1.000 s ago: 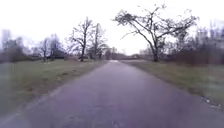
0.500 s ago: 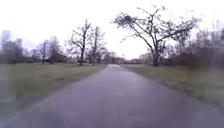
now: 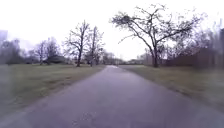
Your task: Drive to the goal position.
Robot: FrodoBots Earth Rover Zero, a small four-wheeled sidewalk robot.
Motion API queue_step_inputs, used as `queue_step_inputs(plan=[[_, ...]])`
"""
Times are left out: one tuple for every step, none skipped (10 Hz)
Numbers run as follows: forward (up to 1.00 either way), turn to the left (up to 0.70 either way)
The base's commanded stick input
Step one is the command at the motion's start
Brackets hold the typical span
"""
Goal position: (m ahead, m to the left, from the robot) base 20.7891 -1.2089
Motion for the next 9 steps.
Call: queue_step_inputs(plan=[[1.00,0.00],[1.00,0.00],[1.00,0.00],[1.00,0.00],[1.00,0.00],[1.00,0.00],[1.00,0.00],[1.00,0.00],[1.00,0.00]])
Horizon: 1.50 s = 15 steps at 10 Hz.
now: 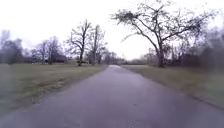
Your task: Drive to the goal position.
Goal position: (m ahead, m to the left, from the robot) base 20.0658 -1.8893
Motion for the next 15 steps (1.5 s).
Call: queue_step_inputs(plan=[[1.00,0.00],[1.00,0.00],[1.00,0.00],[1.00,0.00],[1.00,0.00],[1.00,0.00],[1.00,-0.09],[1.00,-0.24],[1.00,-0.38],[1.00,-0.40],[1.00,-0.40],[1.00,-0.31],[1.00,-0.16],[1.00,-0.02],[1.00,0.00]])
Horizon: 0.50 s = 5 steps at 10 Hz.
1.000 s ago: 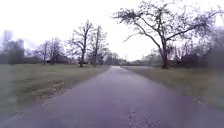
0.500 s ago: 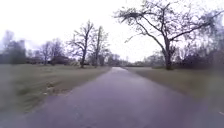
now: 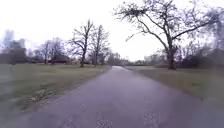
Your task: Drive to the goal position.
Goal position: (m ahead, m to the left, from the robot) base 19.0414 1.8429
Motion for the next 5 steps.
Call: queue_step_inputs(plan=[[1.00,0.00],[1.00,0.00],[1.00,0.00],[1.00,0.00],[1.00,0.00]])
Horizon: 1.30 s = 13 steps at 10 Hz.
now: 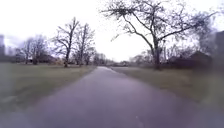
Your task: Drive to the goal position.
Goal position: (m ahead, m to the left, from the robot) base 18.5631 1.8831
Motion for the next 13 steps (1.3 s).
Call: queue_step_inputs(plan=[[1.00,0.00],[1.00,0.00],[1.00,0.00],[1.00,0.00],[1.00,0.00],[1.00,0.00],[1.00,0.00],[1.00,0.00],[1.00,0.00],[1.00,0.00],[1.00,0.00],[1.00,0.00],[1.00,0.00]])
